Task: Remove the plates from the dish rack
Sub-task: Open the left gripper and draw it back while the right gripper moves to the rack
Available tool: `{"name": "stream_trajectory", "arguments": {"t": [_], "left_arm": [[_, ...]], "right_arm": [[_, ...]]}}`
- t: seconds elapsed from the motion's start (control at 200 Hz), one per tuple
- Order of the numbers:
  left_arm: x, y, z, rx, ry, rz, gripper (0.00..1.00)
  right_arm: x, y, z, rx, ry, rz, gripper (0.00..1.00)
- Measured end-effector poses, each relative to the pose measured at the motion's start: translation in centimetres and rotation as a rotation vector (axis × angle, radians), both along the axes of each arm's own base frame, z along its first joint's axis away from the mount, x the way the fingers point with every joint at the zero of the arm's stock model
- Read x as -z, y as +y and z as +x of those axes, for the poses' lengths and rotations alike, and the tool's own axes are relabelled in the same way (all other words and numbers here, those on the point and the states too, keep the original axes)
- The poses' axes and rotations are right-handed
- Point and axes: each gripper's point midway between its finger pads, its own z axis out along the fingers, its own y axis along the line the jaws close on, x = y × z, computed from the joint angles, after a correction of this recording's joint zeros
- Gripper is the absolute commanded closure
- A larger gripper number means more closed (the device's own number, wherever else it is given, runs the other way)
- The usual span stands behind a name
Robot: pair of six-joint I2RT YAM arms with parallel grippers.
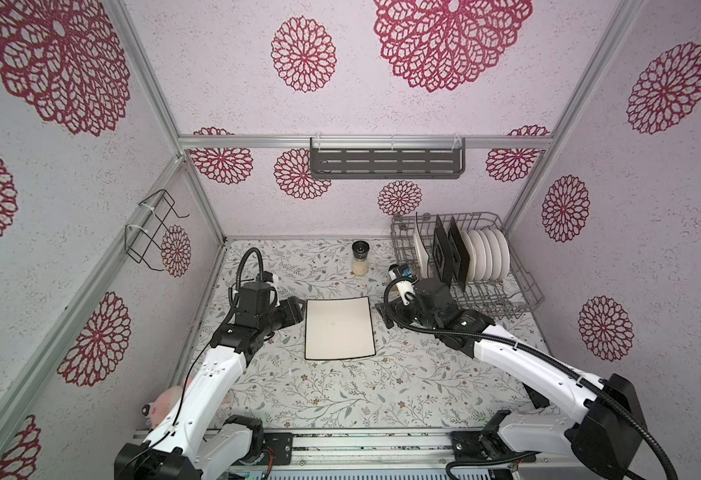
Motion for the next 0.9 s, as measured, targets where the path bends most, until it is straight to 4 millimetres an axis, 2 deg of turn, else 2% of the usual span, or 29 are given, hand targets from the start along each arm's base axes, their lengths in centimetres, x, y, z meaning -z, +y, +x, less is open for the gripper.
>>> {"name": "stream_trajectory", "arguments": {"t": [0.155, 0.445, 0.55, 0.735, 0.901], "left_arm": [[-3.0, 0.4, -1.6, 0.028, -0.100, 0.041, 0.17], [-7.1, 1.0, -4.7, 0.077, -0.270, 0.082, 0.14], [-7.4, 1.1, -6.0, 0.096, -0.317, 0.091, 0.13], [-7.6, 1.3, -8.3, 0.126, -0.385, 0.116, 0.10], [-8.4, 0.4, -9.5, 0.194, -0.445, 0.134, 0.09]], "right_arm": [[0.1, -2.1, -0.3, 0.056, -0.036, -0.043, 0.01], [-0.3, -4.6, -1.9, 0.074, -0.122, -0.050, 0.01], [-0.6, -5.5, -2.9, 0.068, -0.166, -0.028, 0.02], [0.1, -7.2, -5.0, 0.046, -0.265, 0.001, 0.02], [0.7, -8.6, -5.9, 0.057, -0.380, 0.031, 0.02]]}}
